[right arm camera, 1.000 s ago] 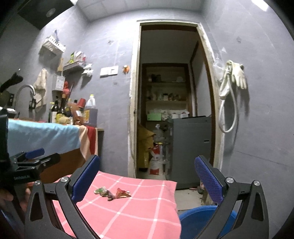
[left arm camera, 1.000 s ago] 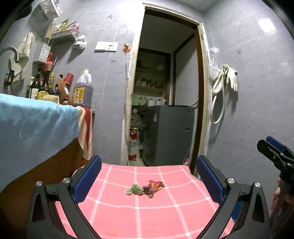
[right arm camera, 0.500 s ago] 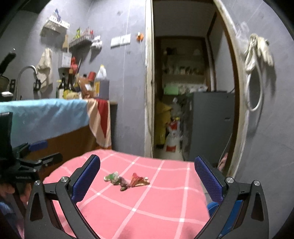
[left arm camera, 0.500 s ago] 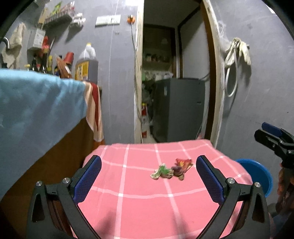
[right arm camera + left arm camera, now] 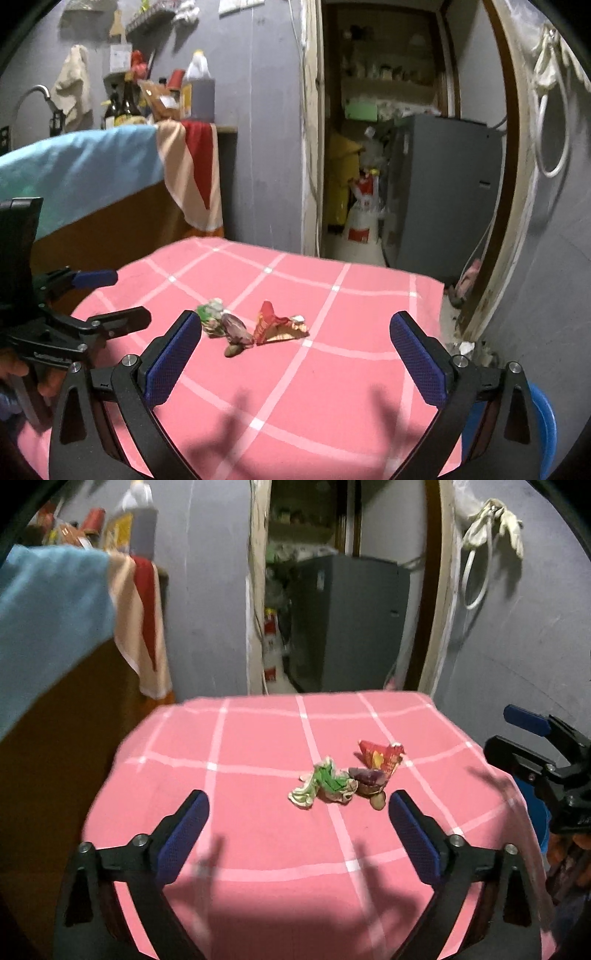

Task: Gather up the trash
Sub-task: 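Grasp the red wrapper with the right tool while the left tool grasps the green-white wrapper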

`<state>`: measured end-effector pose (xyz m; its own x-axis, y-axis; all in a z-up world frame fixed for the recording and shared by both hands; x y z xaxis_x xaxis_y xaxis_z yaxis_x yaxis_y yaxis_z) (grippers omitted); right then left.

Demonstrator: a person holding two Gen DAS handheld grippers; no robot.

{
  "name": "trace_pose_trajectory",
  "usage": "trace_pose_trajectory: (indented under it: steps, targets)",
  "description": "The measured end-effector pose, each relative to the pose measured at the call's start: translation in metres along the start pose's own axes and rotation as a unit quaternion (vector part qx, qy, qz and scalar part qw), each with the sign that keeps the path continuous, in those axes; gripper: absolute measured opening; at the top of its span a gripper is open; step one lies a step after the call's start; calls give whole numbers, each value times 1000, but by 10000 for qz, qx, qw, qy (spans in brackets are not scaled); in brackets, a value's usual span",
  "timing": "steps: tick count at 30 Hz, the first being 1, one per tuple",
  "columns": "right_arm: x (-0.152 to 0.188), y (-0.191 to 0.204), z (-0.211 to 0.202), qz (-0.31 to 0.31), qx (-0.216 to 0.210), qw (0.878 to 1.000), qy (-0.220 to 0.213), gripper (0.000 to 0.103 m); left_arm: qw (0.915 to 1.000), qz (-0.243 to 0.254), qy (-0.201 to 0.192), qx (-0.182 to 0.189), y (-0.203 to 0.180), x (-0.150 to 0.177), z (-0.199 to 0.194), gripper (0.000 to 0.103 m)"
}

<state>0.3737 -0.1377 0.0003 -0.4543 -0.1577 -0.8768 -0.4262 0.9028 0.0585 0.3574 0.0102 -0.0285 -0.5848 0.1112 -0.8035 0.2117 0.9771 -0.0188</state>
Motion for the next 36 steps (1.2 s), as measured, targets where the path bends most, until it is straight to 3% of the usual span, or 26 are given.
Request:
trace_pose_trajectory:
  steps: [4, 10, 24, 30, 36]
  targets:
    - [0, -4, 26, 106, -53, 9992, 389, 78, 9991, -200, 278, 243, 0, -2, 18, 79]
    - [4, -2, 61, 367, -285, 9942, 968, 58, 9961, -406, 627, 476, -3, -5, 43, 55]
    - [26, 8, 99, 399, -523, 9822, 1760, 42, 9881, -751, 1020, 869, -7, -3, 64, 25]
    - [31, 9, 101, 451, -611, 9805, 1810, 34, 9878, -799, 963, 925, -9, -5, 59, 9]
    - [34, 11, 93, 318, -630, 9814, 1783, 27, 9866, -945, 892, 983, -10, -6, 55, 5]
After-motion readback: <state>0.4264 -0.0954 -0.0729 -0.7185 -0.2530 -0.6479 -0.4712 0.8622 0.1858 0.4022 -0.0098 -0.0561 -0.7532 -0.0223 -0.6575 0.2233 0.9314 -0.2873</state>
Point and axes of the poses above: each gripper's, at about its wrist camera, not at the fingertips, and z roughly the way its jaws point, y to its left, x to its underside, the point moved 9 cm from there along z, roughly the way its jaws point, and after that the axes turned 4 degrees about z, right-handed, at the moved point
